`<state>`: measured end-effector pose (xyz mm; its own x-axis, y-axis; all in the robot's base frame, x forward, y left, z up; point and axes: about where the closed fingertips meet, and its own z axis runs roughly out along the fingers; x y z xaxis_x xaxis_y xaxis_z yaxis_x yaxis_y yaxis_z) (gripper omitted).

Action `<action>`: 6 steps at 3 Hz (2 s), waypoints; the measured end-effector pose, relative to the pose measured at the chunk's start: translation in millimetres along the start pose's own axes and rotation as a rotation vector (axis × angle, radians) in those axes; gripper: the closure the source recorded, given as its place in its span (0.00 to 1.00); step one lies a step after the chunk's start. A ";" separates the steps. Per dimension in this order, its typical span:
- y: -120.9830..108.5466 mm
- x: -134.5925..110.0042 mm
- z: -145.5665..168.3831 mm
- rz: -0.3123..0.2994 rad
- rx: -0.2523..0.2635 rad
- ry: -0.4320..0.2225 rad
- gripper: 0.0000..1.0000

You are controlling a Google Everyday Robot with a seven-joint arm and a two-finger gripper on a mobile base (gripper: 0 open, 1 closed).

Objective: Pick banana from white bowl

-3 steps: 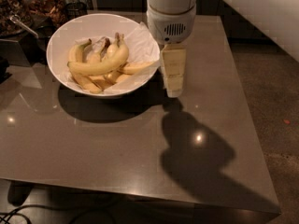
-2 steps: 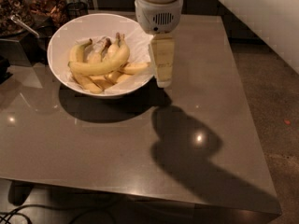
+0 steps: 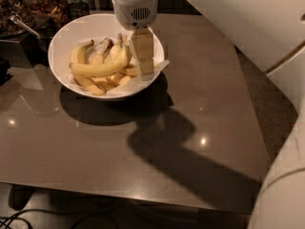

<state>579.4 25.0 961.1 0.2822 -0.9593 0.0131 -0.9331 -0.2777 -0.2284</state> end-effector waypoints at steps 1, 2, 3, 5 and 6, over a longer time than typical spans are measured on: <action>-14.0 -16.5 12.0 -0.044 -0.010 0.003 0.07; -24.9 -33.5 19.4 -0.091 -0.012 0.011 0.17; -32.7 -50.9 24.7 -0.143 -0.015 0.010 0.24; -35.1 -68.6 50.1 -0.193 -0.070 0.006 0.34; -33.4 -67.0 65.9 -0.179 -0.108 0.001 0.31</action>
Offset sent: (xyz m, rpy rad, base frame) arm -0.0045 0.0316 -0.0235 -0.1731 0.1297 0.1194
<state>606.3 102.0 903.7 0.4455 -0.8941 0.0453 -0.8866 -0.4476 -0.1165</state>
